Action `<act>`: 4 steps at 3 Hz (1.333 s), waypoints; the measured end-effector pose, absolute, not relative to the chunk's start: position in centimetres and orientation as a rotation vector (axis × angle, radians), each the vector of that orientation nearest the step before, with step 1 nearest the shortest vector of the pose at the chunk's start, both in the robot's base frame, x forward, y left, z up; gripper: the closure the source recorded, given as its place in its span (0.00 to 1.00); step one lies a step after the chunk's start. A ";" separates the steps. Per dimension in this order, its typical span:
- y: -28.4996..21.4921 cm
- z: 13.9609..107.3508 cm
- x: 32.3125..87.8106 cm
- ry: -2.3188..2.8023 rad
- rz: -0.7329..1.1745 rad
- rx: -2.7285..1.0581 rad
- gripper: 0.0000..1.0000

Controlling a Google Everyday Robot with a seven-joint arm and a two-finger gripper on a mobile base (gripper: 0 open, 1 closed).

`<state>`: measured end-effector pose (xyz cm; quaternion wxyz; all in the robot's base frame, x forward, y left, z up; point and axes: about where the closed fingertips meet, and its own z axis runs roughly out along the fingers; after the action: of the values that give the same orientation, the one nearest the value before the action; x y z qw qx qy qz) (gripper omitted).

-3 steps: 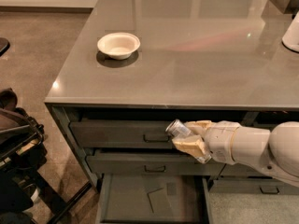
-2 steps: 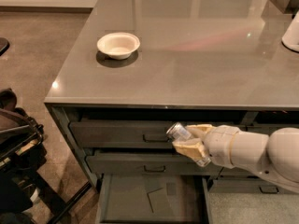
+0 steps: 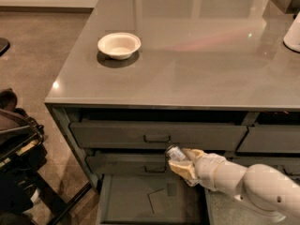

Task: Place redbull can into bottom drawer

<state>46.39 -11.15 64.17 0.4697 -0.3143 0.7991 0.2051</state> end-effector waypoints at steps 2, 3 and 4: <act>-10.0 53.9 47.6 1.925 0.632 -0.684 1.00; -10.0 53.9 47.6 1.925 0.632 -0.684 1.00; -10.5 52.3 47.4 1.945 0.628 -0.645 1.00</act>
Offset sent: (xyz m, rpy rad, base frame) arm 0.0174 0.0091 -0.1490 0.1772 0.0375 0.0102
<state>47.41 -10.47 52.27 0.4787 -0.2643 0.7968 0.2571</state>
